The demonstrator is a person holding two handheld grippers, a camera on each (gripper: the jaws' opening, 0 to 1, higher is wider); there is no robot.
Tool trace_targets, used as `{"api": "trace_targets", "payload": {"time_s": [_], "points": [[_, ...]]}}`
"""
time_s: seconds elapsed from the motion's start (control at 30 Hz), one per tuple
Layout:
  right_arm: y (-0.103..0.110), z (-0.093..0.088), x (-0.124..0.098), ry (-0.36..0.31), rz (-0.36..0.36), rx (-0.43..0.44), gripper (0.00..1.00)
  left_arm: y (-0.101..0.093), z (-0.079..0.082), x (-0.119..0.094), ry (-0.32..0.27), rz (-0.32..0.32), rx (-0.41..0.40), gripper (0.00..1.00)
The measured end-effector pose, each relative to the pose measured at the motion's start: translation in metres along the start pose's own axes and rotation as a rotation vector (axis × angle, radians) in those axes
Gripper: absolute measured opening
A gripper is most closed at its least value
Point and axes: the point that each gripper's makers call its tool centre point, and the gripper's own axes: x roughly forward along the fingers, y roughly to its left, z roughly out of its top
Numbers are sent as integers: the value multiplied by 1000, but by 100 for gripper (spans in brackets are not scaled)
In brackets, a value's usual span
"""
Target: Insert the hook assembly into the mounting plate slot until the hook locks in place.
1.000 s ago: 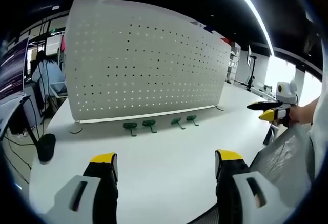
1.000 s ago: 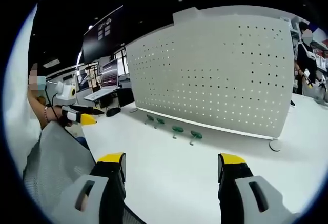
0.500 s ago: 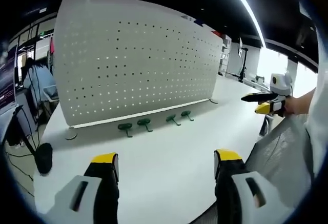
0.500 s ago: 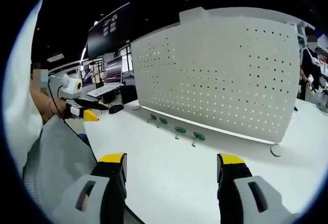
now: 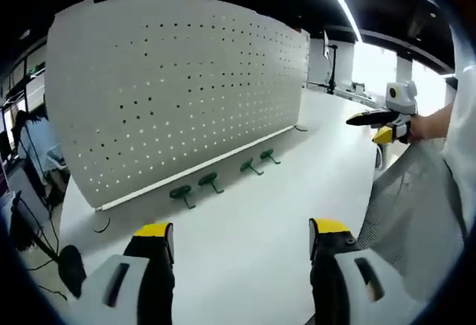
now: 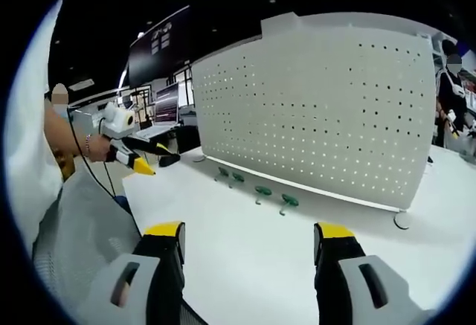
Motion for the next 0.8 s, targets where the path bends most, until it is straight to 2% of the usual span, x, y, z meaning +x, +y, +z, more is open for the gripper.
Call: {"api": "trace_targets", "payload": {"time_s": [0.17,0.37,0.43,0.5,0.67,0.8], "points": [[1,5,-1,-26,5,0,68,11,5,8,-22,-17,5,77],[-1,5,-1,-23,-6,-2,68,16,6,17,-17,-43,38,77],[-2,5,-1,-25,-9,2,68,17,2,21,7,-58,50,77],[-1,5,-1,-24,-8,-2,67,18,-1,24,43,-74,106,77],[-2,4,-1,-22,-11,1,67,26,6,31,51,-88,102,77],[-3,4,-1,-21,-14,-3,67,33,4,39,103,-103,154,76]]}}
